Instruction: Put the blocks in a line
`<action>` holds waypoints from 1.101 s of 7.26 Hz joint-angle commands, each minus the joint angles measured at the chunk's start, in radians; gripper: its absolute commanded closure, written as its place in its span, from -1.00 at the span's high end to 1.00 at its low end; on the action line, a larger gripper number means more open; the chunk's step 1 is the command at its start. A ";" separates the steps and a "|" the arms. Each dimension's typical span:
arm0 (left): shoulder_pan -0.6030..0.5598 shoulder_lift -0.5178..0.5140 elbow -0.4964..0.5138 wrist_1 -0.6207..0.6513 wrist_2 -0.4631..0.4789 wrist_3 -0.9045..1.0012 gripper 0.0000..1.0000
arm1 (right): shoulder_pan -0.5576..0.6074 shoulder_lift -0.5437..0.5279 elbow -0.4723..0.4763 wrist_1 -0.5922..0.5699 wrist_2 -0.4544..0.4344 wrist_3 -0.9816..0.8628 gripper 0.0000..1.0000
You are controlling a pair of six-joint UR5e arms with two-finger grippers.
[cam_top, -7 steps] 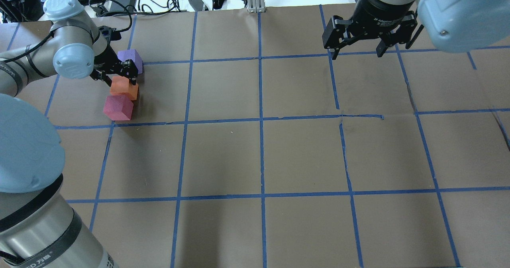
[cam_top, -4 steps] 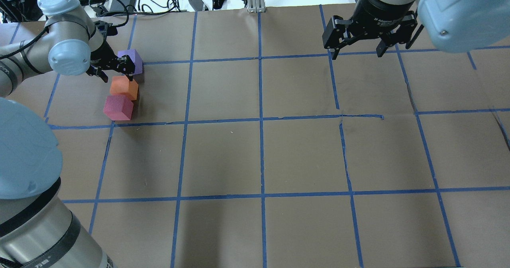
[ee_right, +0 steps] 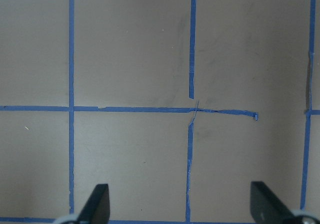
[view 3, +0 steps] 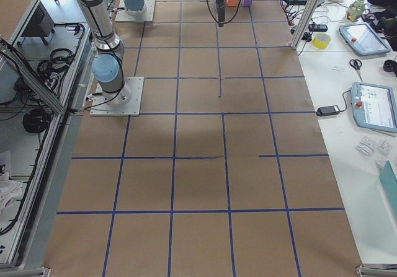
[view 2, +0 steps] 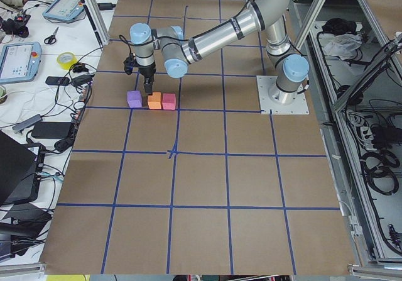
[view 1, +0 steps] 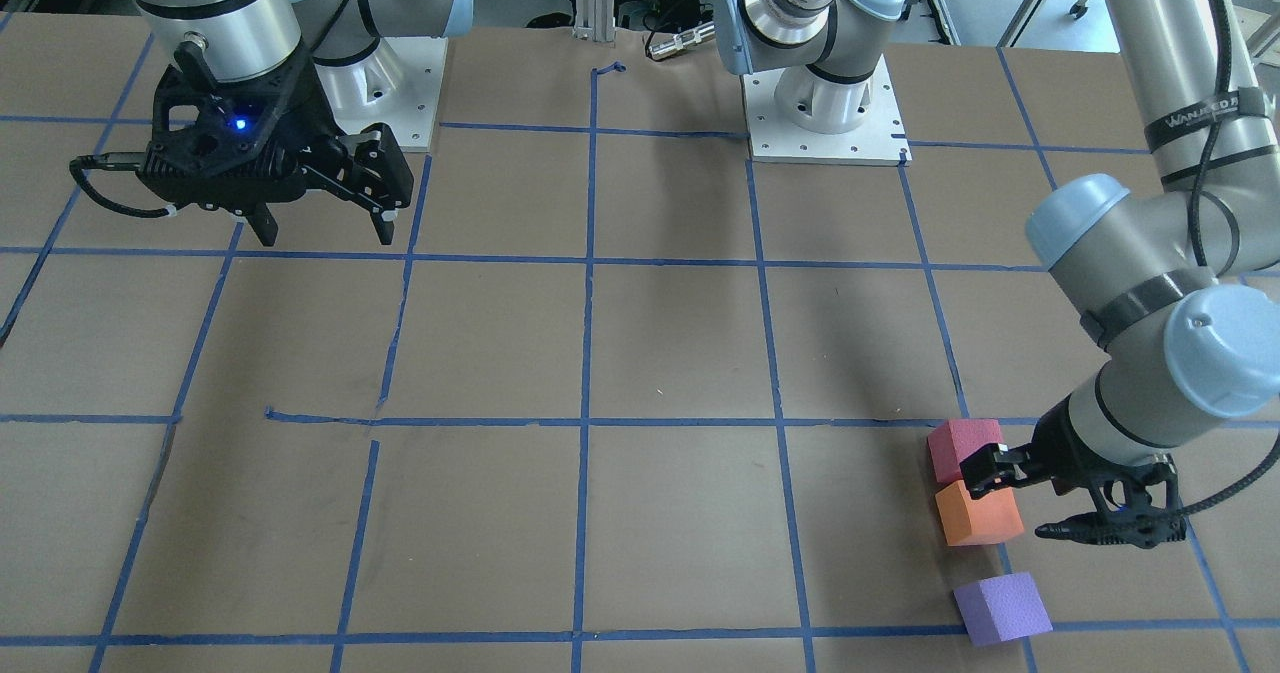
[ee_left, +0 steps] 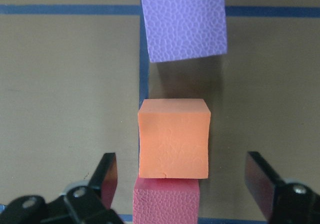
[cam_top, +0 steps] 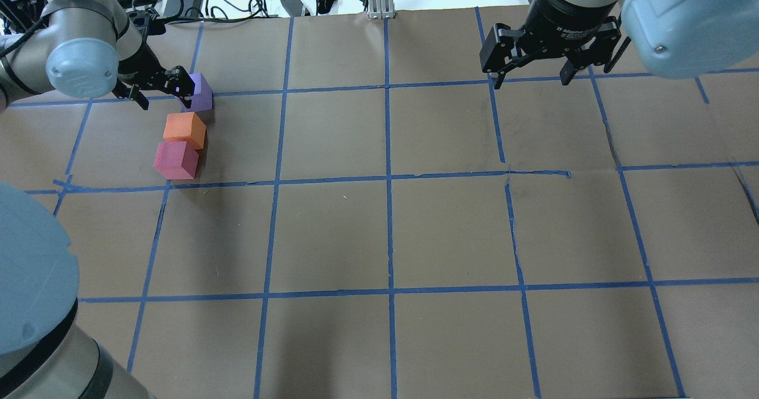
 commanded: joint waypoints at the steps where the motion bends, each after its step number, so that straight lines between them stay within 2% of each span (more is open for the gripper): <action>1: -0.073 0.099 -0.001 -0.118 0.003 -0.007 0.92 | 0.000 0.000 0.001 0.002 -0.001 0.001 1.00; 2: -0.124 0.138 -0.011 -0.141 0.003 -0.032 0.93 | 0.000 0.000 0.001 0.002 -0.002 0.001 1.00; 5: -0.167 0.254 -0.005 -0.282 -0.004 -0.089 1.00 | 0.000 0.000 0.001 0.003 -0.001 0.003 1.00; 8: -0.291 0.382 -0.001 -0.388 0.002 -0.157 1.00 | 0.000 0.000 0.001 0.003 -0.002 0.003 1.00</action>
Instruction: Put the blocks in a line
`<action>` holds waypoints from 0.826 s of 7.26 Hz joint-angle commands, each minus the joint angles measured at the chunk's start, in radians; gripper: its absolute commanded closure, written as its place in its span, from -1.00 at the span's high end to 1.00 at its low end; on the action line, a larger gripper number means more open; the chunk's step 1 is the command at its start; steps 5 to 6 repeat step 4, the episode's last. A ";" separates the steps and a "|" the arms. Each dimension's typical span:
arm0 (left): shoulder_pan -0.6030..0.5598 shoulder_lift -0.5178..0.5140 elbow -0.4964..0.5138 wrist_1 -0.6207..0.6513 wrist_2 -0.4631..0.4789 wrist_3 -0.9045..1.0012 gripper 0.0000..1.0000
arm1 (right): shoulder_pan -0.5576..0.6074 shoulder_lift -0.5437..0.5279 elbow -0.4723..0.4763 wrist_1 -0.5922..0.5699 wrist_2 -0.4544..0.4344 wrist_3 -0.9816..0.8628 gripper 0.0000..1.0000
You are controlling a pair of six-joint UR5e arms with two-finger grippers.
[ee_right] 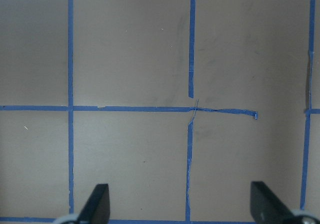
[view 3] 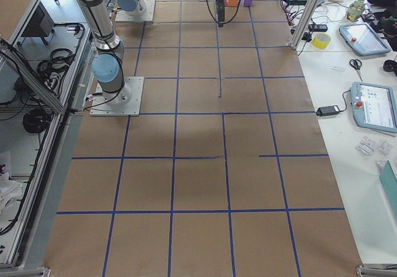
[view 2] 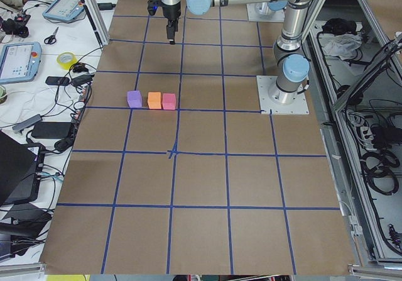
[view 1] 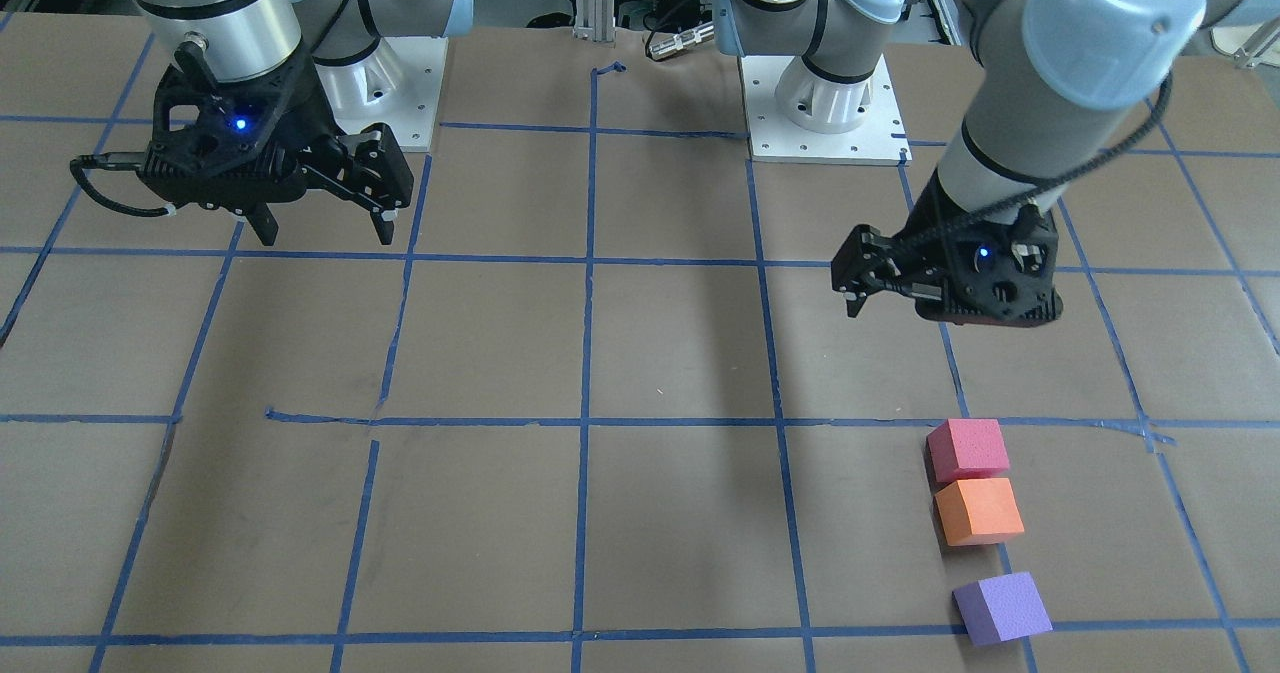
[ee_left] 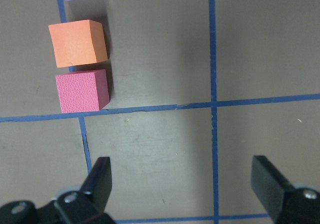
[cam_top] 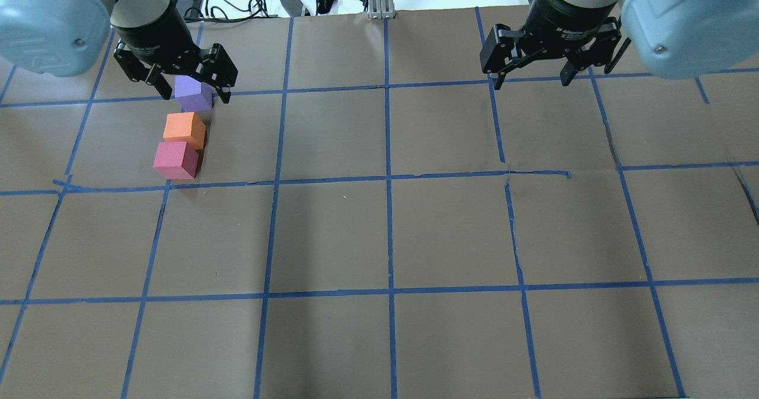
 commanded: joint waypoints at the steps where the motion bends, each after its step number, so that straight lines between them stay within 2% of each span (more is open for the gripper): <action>1: -0.058 0.097 -0.005 -0.083 -0.001 -0.068 1.00 | 0.000 0.000 0.000 0.004 0.000 0.002 1.00; 3: -0.068 0.157 -0.011 -0.131 -0.003 -0.087 1.00 | 0.000 0.000 0.000 0.004 0.001 0.003 1.00; 6: -0.069 0.164 -0.009 -0.130 -0.001 -0.089 1.00 | 0.000 0.000 0.002 0.002 0.001 0.003 1.00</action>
